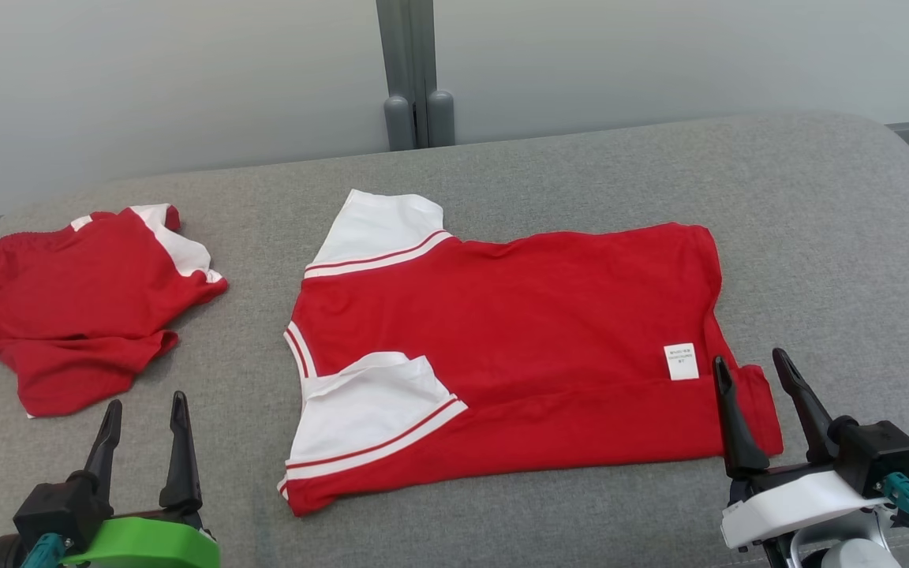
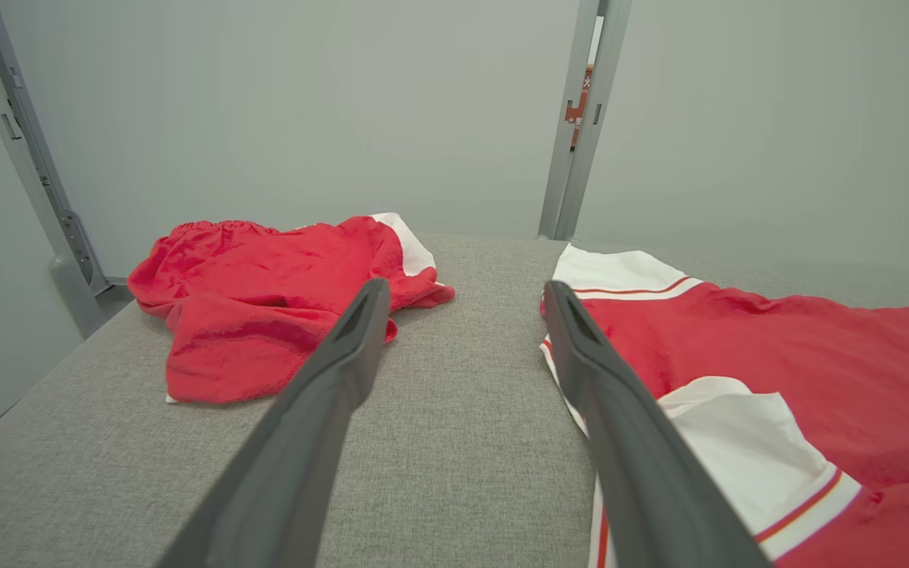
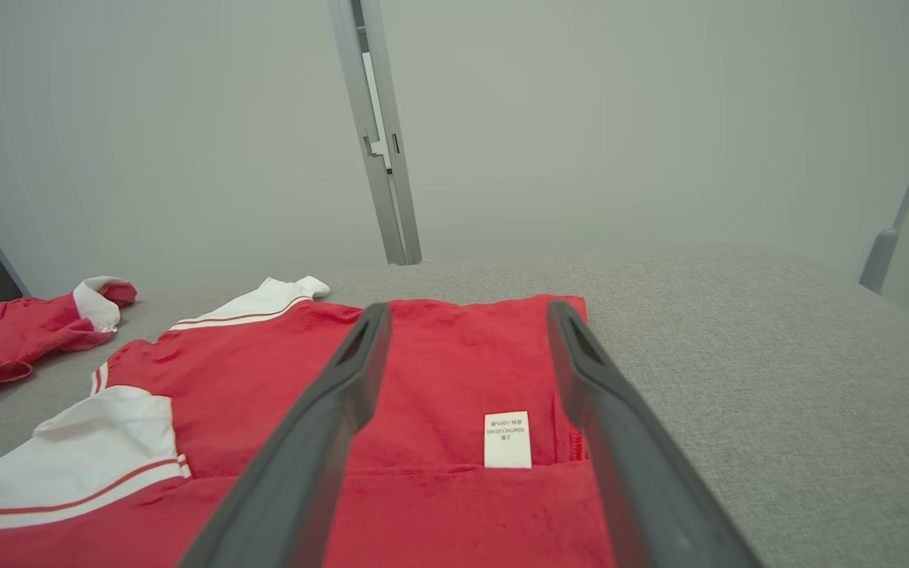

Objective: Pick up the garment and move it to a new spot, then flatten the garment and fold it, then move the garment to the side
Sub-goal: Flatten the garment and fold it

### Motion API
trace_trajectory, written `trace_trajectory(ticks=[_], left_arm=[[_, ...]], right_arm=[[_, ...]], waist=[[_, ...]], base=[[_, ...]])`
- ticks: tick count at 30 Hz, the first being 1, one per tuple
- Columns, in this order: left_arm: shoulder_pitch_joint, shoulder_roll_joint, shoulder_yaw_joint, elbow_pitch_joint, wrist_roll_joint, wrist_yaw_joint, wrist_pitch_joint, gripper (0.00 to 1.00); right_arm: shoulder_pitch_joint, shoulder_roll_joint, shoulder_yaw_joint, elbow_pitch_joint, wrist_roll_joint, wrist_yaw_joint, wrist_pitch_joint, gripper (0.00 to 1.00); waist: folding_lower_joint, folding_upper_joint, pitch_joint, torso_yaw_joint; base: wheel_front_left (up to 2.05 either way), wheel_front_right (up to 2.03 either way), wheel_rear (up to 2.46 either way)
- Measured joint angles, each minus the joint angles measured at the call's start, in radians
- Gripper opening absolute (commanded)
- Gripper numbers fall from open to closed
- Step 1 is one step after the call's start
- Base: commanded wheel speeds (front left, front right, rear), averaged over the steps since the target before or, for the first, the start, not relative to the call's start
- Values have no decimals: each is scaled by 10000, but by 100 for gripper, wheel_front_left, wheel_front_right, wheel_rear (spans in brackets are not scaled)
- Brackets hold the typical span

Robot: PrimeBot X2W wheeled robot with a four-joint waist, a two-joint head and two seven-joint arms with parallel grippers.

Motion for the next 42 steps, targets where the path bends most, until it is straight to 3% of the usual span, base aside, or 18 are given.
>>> trace_trajectory(ticks=[7, 14, 26, 35, 42], left_arm=[[-136, 52, -203, 130, 21, -4, 0, 100], [-2037, 1104, -1193, 368, -10, -13, 2, 100], [-7819, 2884, -3770, 1524, -1628, -15, 930, 100], [-11025, 3756, -6044, 3250, -3099, -15, 2031, 100], [-12384, 3954, -7685, 4650, -4117, -15, 2807, 100]], right_arm=[[-155, 38, -174, -63, 94, 0, 0, 100], [-1457, -512, -355, -27, 8, 0, 0, 100], [-5426, -1818, 0, 1825, -382, 0, 803, 100], [-7526, -1837, 663, 3465, 8, 0, 1691, 100], [-8979, -1563, 1407, 5014, 341, 0, 2057, 100]], waist=[[0, 0, 144, 2], [0, 0, 734, -4], [0, 0, 2829, -229], [3, 0, 4480, -752], [3, 0, 5485, -1331]], base=[[0, 0, 0], [0, 0, 0], [0, 0, 0], [0, 0, 0], [0, 0, 0]])
